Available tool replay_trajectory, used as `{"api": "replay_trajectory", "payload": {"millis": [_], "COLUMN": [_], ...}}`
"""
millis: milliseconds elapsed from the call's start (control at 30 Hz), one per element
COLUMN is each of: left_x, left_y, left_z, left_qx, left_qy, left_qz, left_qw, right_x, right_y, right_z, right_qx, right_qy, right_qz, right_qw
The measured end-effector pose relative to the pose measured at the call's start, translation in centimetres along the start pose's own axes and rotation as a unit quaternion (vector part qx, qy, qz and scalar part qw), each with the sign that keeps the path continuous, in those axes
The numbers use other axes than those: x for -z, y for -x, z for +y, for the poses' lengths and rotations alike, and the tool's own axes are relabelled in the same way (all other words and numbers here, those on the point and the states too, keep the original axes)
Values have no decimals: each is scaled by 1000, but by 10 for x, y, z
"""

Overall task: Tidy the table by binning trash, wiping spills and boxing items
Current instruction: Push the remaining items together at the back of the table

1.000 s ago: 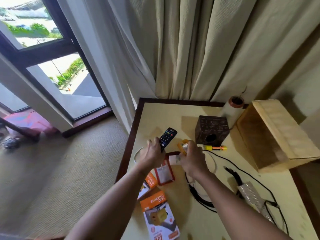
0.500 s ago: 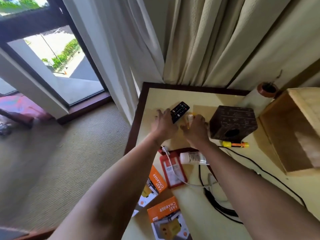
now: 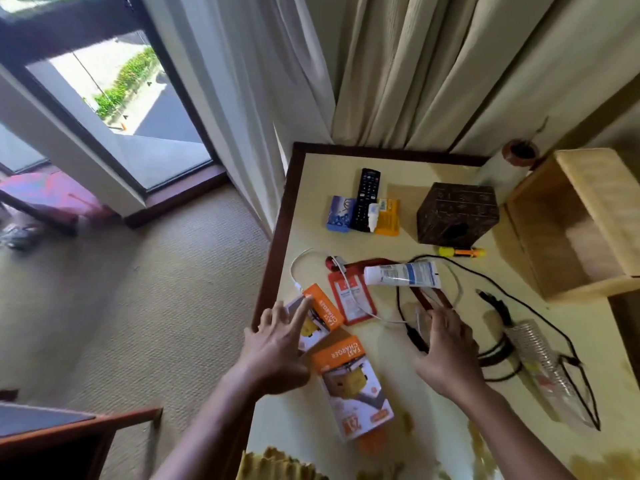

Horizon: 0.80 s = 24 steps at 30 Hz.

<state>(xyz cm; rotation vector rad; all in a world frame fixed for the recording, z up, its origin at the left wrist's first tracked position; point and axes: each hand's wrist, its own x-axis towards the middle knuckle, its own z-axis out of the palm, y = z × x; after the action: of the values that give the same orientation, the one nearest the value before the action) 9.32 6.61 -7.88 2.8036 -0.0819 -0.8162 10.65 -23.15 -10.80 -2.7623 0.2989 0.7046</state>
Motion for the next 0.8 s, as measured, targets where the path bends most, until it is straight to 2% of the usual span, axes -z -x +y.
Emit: {"api": "replay_trajectory", "payload": {"millis": [133, 200, 300, 433, 500, 700, 800], "left_x": [-20, -22, -16, 0, 2, -28, -37], "left_y": [7, 10, 15, 34, 49, 69, 70], "left_z": [1, 4, 6, 21, 38, 85, 89], "left_qx": [12, 44, 107, 90, 71, 72, 85], "left_qy": [15, 86, 226, 312, 313, 185, 184], "left_qz": [90, 117, 145, 184, 164, 110, 130], "left_qw": [996, 988, 957, 928, 933, 974, 971], "right_x": [-11, -12, -9, -5, -3, 2, 4], "right_y": [3, 2, -6, -12, -13, -7, -2], "right_z": [4, 5, 6, 7, 7, 5, 2], "right_qx": [35, 71, 104, 157, 172, 202, 189], "right_qy": [-13, 35, 137, 220, 242, 271, 185], "right_qz": [54, 69, 94, 99, 91, 87, 98], "right_qw": [998, 994, 981, 958, 951, 937, 960]}}
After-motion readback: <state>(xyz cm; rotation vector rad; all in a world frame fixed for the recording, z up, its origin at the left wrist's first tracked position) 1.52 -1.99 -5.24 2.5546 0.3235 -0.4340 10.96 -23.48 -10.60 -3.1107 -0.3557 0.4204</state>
